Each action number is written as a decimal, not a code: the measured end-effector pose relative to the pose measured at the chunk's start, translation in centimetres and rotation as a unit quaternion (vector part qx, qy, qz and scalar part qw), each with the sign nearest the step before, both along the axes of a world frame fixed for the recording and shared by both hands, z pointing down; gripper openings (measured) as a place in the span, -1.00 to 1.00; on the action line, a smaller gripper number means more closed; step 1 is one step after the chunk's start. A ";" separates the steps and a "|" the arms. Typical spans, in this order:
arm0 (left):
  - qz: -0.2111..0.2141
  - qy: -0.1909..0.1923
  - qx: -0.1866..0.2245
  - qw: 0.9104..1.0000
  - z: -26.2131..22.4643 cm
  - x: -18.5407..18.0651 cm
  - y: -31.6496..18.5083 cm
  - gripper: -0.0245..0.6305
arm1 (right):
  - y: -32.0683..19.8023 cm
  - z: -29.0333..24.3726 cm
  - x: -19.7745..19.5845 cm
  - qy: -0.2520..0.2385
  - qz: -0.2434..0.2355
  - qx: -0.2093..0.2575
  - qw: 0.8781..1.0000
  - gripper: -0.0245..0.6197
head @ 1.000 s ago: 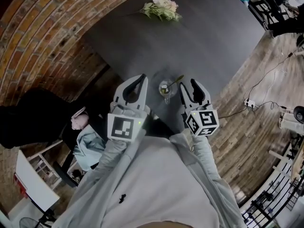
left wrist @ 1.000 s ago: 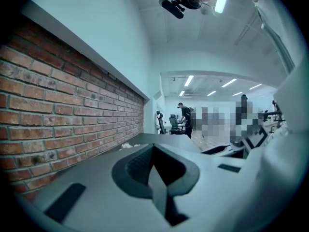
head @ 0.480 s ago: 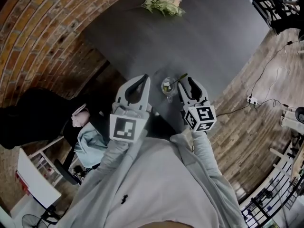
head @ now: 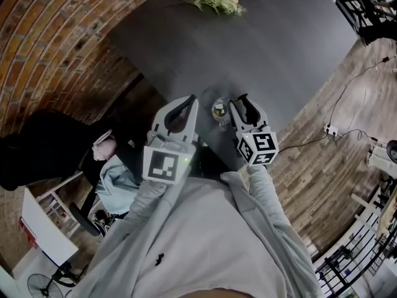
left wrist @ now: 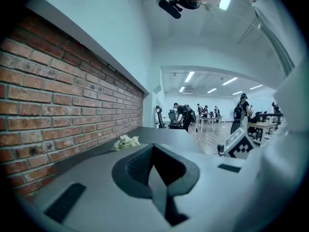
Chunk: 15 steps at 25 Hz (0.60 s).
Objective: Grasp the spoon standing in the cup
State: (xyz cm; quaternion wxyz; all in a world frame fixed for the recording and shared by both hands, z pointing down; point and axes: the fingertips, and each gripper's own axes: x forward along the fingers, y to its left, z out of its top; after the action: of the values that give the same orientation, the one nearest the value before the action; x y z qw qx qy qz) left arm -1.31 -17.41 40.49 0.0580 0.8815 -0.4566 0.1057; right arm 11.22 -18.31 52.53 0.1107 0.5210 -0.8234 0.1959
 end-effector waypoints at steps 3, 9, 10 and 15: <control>0.001 0.001 0.001 1.000 0.0 0.2 -0.1 -0.87 | -0.2 0.3 0.0 -0.005 0.000 -0.002 1.000 -0.36; -0.004 0.002 0.001 1.000 -0.1 0.2 0.0 -0.87 | -0.3 0.6 -0.3 -0.008 -0.010 -0.006 1.000 -0.37; -0.006 0.003 0.000 1.000 -0.1 0.1 0.0 -0.87 | -0.3 0.7 -0.3 -0.008 -0.011 -0.006 1.000 -0.38; -0.013 0.004 0.002 1.000 -0.1 -0.3 -0.1 -0.87 | -0.3 0.7 -0.6 -0.010 -0.016 -0.005 1.000 -0.46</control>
State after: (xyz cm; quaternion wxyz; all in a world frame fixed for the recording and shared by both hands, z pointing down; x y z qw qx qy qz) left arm -1.58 -17.47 40.41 0.0591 0.8760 -0.4680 0.1008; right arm 10.64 -18.63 53.22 0.1085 0.5050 -0.8318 0.2034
